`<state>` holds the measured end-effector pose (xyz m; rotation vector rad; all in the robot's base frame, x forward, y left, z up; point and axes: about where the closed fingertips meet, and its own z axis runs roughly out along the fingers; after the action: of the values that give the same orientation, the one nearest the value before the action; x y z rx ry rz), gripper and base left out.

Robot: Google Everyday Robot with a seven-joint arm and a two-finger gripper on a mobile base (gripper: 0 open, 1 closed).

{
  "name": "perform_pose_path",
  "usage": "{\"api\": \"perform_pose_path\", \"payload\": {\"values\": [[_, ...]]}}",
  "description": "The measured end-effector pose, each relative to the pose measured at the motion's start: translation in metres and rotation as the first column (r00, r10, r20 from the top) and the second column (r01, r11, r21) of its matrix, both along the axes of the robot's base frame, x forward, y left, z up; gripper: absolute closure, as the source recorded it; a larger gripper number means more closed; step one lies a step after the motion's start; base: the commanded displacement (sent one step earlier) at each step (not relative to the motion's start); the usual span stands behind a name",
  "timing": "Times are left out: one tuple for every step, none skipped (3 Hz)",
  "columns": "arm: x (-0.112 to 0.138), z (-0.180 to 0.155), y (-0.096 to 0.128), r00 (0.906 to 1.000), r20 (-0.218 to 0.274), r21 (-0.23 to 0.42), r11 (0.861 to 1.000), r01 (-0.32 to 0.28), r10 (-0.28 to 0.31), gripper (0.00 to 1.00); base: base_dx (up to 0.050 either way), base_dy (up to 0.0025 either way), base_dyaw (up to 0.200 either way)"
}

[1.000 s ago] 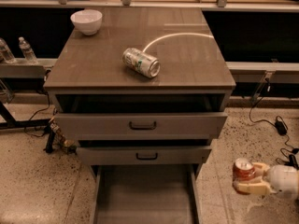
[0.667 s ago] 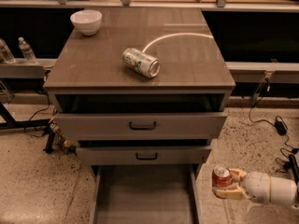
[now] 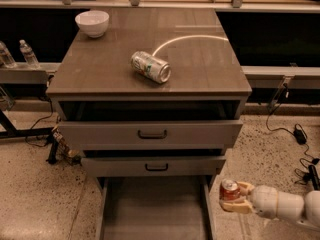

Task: Place coke can into bottom drawer

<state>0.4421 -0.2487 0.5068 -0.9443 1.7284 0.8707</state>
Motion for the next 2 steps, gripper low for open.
{"api": "perform_pose_path", "payload": {"values": [[0.023, -0.045, 0.026, 0.9985, 0.054, 0.011, 1.0, 0.009, -0.009, 1.0, 0.0, 0.0, 0.0], [0.053, -0.087, 0.05, 0.99, 0.141, -0.004, 1.0, 0.012, -0.011, 1.0, 0.0, 0.0, 0.0]]}}
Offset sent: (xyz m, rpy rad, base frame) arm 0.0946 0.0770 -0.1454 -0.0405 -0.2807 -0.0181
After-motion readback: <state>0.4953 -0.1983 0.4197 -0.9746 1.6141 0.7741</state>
